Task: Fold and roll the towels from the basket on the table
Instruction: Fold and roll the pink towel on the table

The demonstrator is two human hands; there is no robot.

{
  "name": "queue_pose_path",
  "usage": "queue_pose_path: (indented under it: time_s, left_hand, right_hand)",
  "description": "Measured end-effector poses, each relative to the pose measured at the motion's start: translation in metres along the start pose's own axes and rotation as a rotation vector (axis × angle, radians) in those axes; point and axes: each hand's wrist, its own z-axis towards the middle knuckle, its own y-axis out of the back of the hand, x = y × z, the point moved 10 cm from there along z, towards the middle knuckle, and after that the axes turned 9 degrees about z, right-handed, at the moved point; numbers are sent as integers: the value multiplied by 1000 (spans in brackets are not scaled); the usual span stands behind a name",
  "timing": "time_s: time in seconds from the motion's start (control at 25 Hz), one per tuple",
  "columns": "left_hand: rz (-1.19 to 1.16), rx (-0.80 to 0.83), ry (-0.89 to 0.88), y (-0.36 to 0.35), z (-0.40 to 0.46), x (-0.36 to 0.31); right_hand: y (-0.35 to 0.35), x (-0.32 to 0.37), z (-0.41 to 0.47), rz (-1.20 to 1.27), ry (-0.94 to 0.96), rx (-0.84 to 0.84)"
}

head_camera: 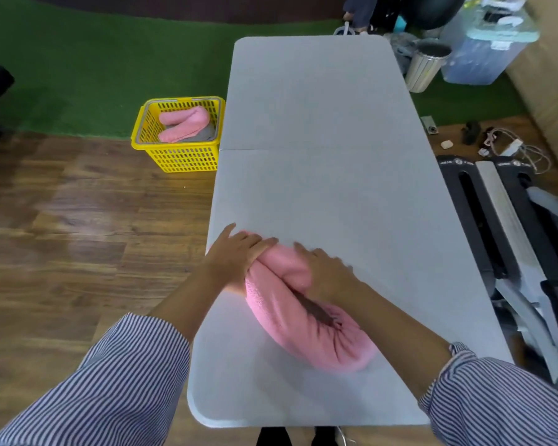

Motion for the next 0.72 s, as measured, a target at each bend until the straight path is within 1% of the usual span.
queue_pose_path:
  time_s: [0.04,0.08,0.16,0.2,0.24,0.28,0.32,0.4,0.48,0.52,0.64,0.68,0.72]
  left_hand:
    - [7,-25,13,4,-1,-2]
    - [14,-38,28,7,-4,-5]
    - [21,-49,47,11,-9,-20]
    - [12,-35,45,10,-12,-29]
    - [-8,-17,39,10,-14,-38]
    - [-50,25,30,6,-16,-45]
    - [-117,73,31,3,-19,-50]
    - [-244,133,45,-3,-26,-57]
    - [-264,121,48,-2,-35,-69]
    - [-255,115,53,-3,-40,-75]
    - [-242,73,166,3,-54,-80]
    - [-244,63,205,5,-58,-80]
    - [-249,60,235,6,-64,-81]
  right_hand:
    - [6,-13,-4,-29,-77,1]
    - [13,-16,-7,-98,-60,-41]
    - [26,-12,-19,-313,46,-171]
    - [30,-14,-25,-355,63,-214]
    - [31,-20,-30,-362,29,-214]
    - [28,-28,-36,-322,-30,-172]
    - [19,-36,-43,-279,-79,-93]
    - [0,-45,-58,-287,-95,62]
    - [-9,-50,-70,-346,-66,119]
    - [-11,-51,-75,-381,-52,108]
    - [-2,-39,-83,-492,69,-73]
    - [-3,-39,-85,-512,91,-85]
    - [-7,-41,-87,-533,82,-46]
